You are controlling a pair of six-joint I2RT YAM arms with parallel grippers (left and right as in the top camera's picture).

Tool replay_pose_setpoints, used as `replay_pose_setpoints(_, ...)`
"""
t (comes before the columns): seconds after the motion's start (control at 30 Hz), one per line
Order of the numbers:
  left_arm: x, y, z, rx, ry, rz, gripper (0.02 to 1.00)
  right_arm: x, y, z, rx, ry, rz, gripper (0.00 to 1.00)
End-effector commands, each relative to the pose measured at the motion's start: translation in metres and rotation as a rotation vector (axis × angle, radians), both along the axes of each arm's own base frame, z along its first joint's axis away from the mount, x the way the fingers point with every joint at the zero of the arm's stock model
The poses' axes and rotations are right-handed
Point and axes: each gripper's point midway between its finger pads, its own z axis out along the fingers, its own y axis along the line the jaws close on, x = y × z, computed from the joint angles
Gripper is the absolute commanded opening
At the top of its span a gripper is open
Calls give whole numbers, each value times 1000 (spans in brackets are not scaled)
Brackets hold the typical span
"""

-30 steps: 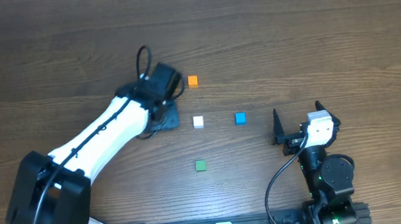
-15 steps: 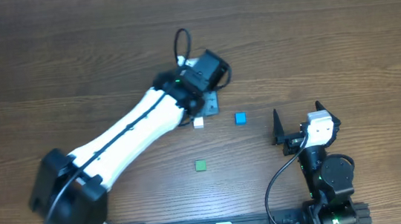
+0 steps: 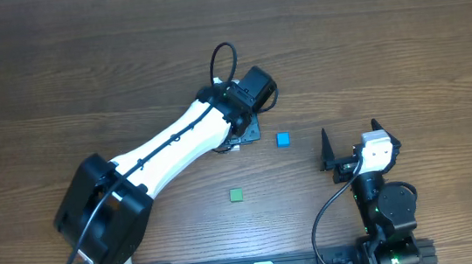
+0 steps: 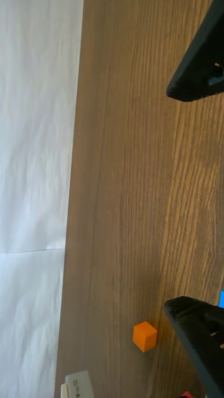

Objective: Stack Cubes

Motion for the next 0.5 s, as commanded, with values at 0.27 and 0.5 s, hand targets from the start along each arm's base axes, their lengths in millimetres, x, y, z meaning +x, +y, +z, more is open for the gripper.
replay_pose_setpoints(0.27,-3,2,-15,37,33,30,42,0,1,-2,-1,-1,7,991)
replay_pose_setpoints(0.5,-4,2,-15,38,32,31,40,0,1,-2,-1,-1,7,993)
